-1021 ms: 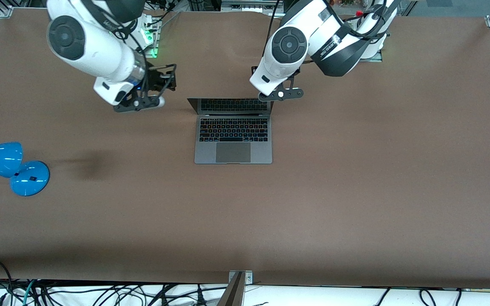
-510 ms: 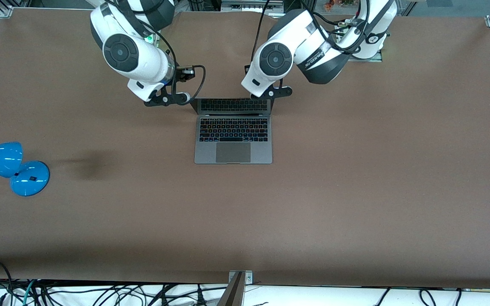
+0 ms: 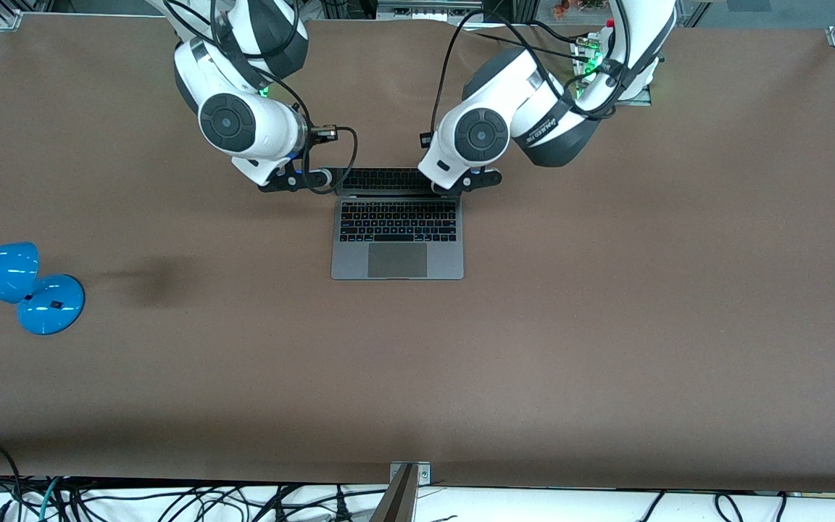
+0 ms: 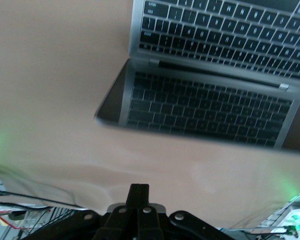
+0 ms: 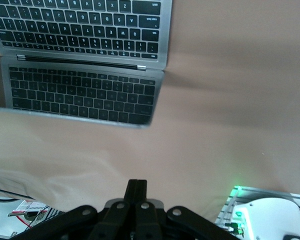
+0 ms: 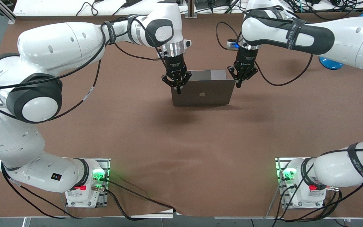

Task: Close laptop with both arms from behind
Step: 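Push the screen's back with both grippers, tilting it toward the keyboard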

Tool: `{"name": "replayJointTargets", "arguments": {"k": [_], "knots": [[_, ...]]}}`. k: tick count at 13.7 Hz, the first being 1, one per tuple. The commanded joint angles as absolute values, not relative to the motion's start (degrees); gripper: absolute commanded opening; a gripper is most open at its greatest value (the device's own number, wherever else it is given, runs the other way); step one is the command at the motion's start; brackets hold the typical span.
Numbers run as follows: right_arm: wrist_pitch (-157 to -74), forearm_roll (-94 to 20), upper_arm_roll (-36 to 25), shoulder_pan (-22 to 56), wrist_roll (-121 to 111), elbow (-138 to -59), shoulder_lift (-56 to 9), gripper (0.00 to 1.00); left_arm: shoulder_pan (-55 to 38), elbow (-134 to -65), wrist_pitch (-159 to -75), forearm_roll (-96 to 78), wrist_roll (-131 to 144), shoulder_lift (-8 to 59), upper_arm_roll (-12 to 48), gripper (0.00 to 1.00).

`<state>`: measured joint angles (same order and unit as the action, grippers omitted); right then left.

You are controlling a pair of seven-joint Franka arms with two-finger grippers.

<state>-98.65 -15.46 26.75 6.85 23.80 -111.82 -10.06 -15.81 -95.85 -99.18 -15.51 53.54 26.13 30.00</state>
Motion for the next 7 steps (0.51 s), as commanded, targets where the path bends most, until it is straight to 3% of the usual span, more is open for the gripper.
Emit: {"name": "replayJointTargets", "arguments": {"k": [1,7], "knots": [[-102.12,-17.40,26.89,8.17,23.90,-112.59,-11.24,0.00,-15.56,-91.33,-99.49,-16.70,52.56,29.78,28.57,0.00],[-109.41,-17.31,26.72,8.09,23.29,-112.24,-12.66,0.00,-15.91,-86.49,-99.58,-14.33,53.00,34.45,27.42,0.00]]}}
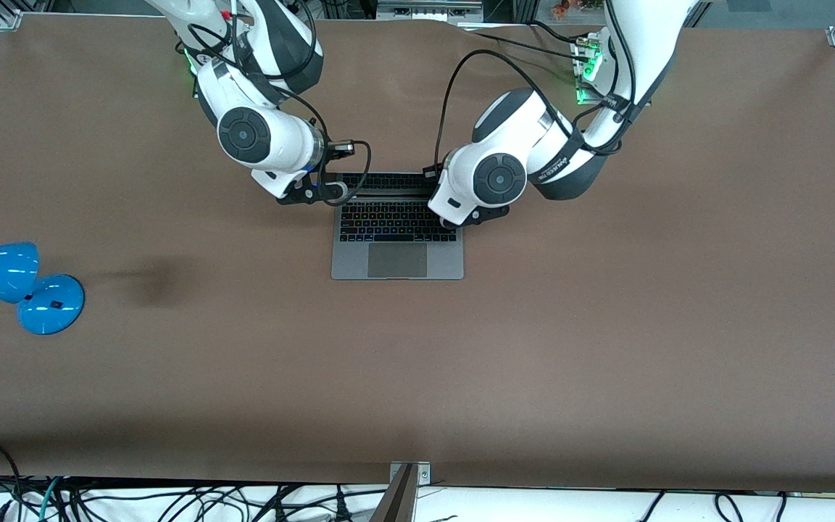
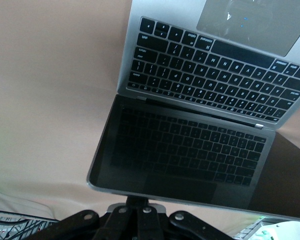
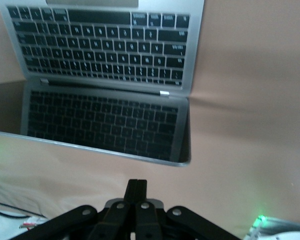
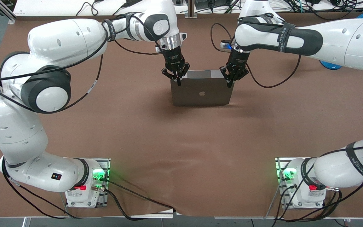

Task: Close laptop with both arms from behind
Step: 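Push the screen's back with both grippers, tilting it toward the keyboard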

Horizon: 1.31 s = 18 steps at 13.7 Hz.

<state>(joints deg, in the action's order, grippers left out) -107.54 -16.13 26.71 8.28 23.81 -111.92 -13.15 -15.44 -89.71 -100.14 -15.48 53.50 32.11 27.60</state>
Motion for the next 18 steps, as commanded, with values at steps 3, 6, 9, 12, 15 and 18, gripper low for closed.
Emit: {"name": "replayJointTargets", "arguments": {"k": [3,6,9,12,15,18], "knots": [[-111.97,-17.23,26.72,7.74,23.20,-112.06,-12.66,0.00,-15.91,-85.44,-100.54,-14.06,52.56,35.33,26.19,0.00],[-115.04,-16.52,26.46,7.38,22.94,-111.71,-12.92,0.00,-15.91,-82.63,-100.63,-14.06,52.82,37.52,26.19,0.00],[-117.59,-16.52,25.67,6.51,18.65,-111.62,-14.76,0.00,-16.26,-81.83,-100.64,-14.06,52.65,38.49,24.71,0.00],[-118.12,-16.61,25.05,6.50,17.66,-111.36,-15.82,0.00,-16.35,-81.74,-101.51,-13.37,52.29,39.02,24.52,0.00],[-119.26,-16.44,24.96,6.59,17.75,-111.36,-17.05,0.00,-16.35,-81.74,-102.82,-12.83,52.21,39.99,24.43,0.00],[-122.68,-16.17,24.87,6.59,17.75,-111.27,-18.62,0.00,-16.35,-81.74,-103.71,-12.74,52.21,40.69,24.09,0.00]]}}
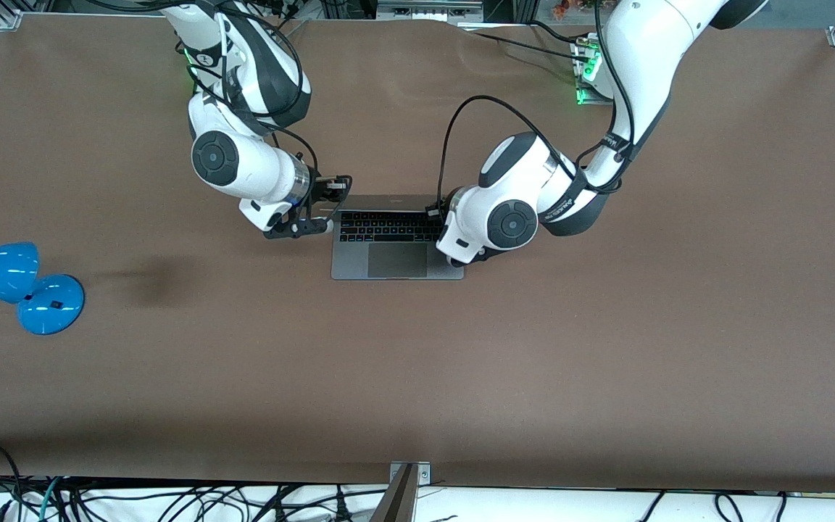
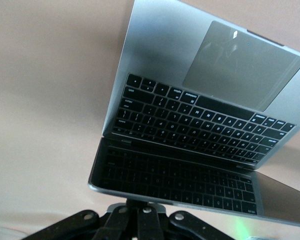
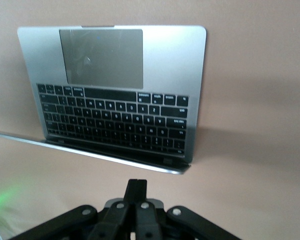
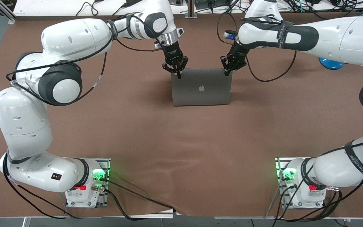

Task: Close laptop with both arms from behind
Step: 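Press the screen down onto the keyboard with both grippers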

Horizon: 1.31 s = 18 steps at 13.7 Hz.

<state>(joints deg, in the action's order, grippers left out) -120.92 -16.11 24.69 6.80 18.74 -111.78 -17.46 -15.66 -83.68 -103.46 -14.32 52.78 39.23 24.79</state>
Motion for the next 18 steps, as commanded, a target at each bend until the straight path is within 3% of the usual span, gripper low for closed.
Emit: {"name": "replayJointTargets", "arguments": {"k": [1,18], "knots": [[-123.57,-15.30,24.70,6.59,17.32,-110.75,-19.50,0.00,-16.52,-81.74,-103.80,-12.40,52.21,40.87,24.08,0.00],[-128.06,-10.81,19.87,9.31,13.36,-98.71,-33.83,0.00,-16.61,-78.13,-108.98,-8.26,52.29,48.34,23.55,0.00]]}}
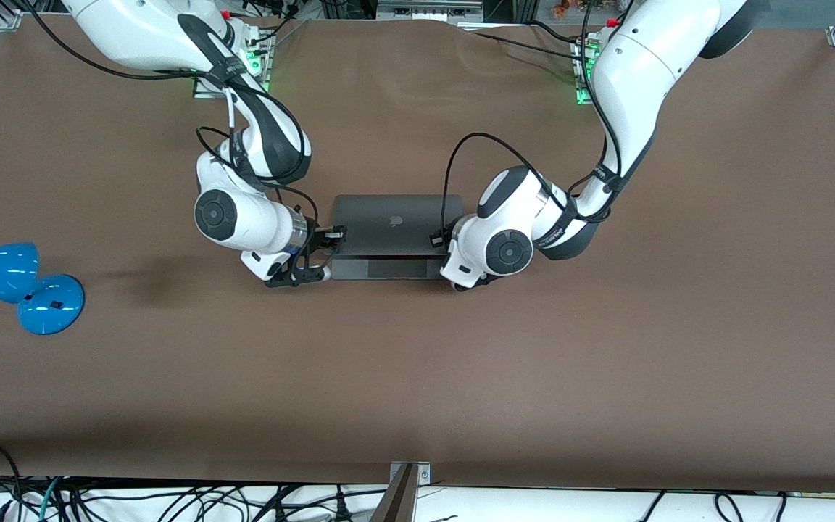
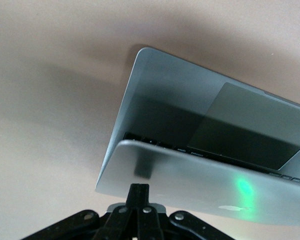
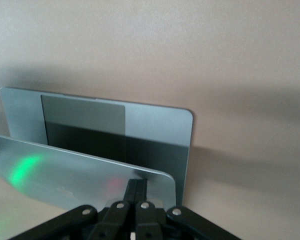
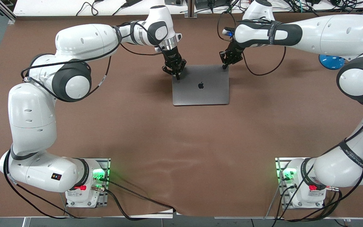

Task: Close laptop with both arms from behind
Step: 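Press the screen down onto the keyboard with both grippers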

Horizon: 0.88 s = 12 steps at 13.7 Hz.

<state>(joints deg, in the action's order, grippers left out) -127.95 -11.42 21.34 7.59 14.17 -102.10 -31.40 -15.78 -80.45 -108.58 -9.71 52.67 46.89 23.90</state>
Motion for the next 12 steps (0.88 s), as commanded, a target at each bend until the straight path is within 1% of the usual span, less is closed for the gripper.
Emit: {"name": "replayJointTargets", "arguments": {"k": [1,4,7,12], "knots": [[-128.14,-10.81,19.08,10.10,13.45,-97.83,-34.53,0.00,-16.61,-78.13,-109.07,-8.00,52.29,48.60,23.21,0.00],[-128.32,-10.81,18.19,10.81,13.27,-96.24,-36.82,0.00,-16.70,-77.96,-109.16,-7.65,52.21,49.13,23.03,0.00],[-130.77,-10.81,17.84,10.81,11.16,-95.63,-39.11,0.00,-16.70,-78.05,-110.04,-7.65,52.29,49.74,23.03,0.00],[-133.42,-10.81,17.05,11.33,10.99,-95.54,-41.13,0.00,-16.70,-78.05,-112.31,-6.24,52.21,51.32,22.94,0.00]]}}
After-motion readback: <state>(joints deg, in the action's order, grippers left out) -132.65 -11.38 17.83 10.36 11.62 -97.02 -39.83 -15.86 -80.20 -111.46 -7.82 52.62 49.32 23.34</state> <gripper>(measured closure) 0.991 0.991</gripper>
